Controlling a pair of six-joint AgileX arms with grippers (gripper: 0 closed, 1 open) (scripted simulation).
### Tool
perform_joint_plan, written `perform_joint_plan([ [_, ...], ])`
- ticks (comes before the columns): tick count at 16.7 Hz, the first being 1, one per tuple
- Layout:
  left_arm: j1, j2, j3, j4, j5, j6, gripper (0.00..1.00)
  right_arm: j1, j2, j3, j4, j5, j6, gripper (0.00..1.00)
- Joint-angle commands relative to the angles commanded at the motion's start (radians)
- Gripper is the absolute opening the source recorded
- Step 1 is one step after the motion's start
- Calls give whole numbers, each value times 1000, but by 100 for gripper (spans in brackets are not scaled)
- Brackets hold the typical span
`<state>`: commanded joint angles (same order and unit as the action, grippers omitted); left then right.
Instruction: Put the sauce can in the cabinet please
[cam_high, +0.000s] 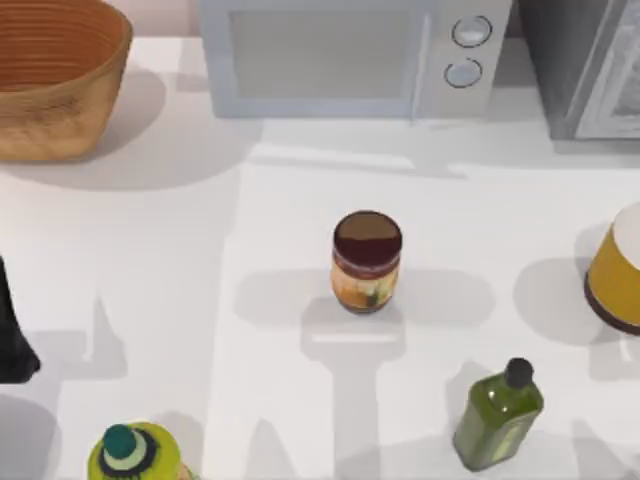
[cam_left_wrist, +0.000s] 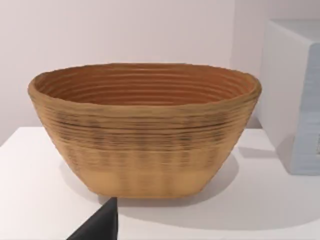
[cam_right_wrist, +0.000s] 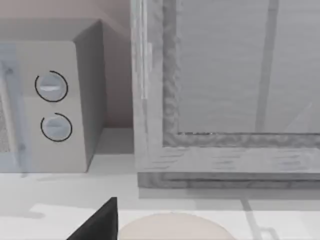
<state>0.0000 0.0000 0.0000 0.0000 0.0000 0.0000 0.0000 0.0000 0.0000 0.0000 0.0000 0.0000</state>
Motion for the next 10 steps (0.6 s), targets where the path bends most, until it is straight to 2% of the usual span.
perform_joint_plan([
  [5, 0, 0, 0, 0, 0, 0, 100, 6, 61, 40, -20, -25, -28, 100],
  [10, 0, 0, 0, 0, 0, 0, 100, 47, 371, 222, -98, -150, -164, 100],
])
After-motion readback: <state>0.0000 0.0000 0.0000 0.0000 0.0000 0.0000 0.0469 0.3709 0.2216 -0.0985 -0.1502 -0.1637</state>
